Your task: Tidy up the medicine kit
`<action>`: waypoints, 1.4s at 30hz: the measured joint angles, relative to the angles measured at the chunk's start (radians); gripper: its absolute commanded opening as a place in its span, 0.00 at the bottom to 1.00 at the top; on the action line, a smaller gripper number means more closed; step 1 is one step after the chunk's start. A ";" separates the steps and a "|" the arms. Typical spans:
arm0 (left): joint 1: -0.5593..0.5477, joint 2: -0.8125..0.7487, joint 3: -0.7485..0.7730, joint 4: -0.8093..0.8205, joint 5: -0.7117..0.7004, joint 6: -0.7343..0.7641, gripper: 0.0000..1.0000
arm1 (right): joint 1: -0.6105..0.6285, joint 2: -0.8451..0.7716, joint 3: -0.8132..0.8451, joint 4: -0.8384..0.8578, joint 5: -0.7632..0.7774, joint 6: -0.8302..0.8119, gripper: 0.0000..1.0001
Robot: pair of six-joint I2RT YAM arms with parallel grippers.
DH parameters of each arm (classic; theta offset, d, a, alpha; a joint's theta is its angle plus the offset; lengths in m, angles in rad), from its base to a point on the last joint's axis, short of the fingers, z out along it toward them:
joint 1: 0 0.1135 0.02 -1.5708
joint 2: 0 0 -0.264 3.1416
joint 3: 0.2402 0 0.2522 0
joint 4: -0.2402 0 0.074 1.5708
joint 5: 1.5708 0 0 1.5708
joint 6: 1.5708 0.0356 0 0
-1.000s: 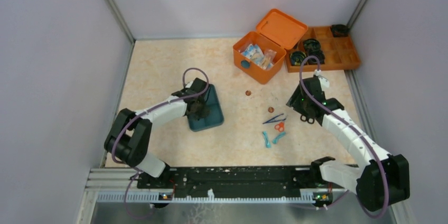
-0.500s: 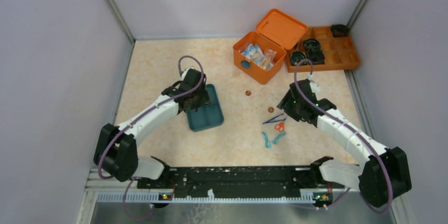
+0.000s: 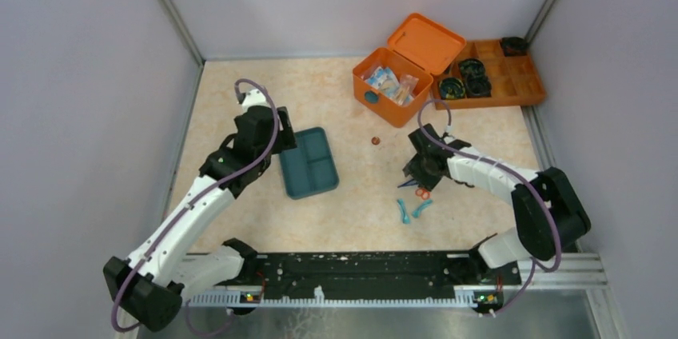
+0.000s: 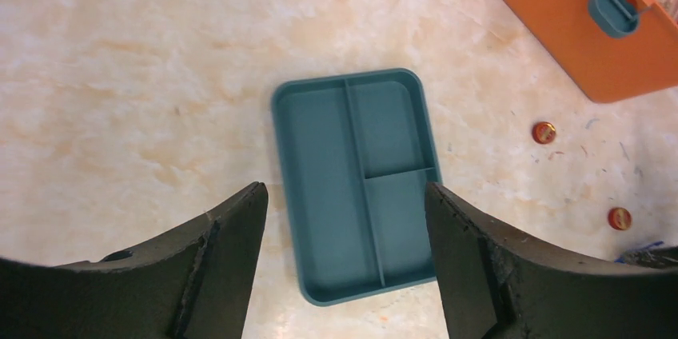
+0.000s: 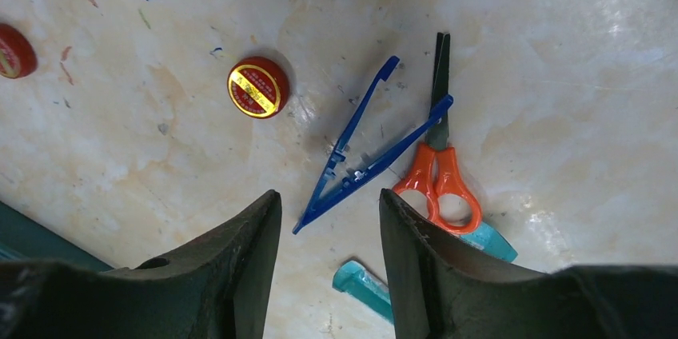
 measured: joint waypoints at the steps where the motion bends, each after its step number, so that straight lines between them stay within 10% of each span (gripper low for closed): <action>1: 0.001 -0.026 -0.010 0.000 -0.018 0.013 0.79 | 0.003 0.014 0.000 0.004 -0.006 0.006 0.48; 11: 0.003 -0.085 -0.091 0.009 -0.097 0.069 0.79 | 0.042 0.098 0.026 0.034 -0.034 0.016 0.41; 27: 0.005 -0.063 -0.137 0.047 -0.101 0.071 0.79 | 0.042 0.116 0.037 0.067 -0.050 0.017 0.00; 42: 0.035 -0.058 -0.138 0.055 -0.094 0.068 0.83 | 0.070 -0.177 0.000 0.201 -0.058 -0.226 0.00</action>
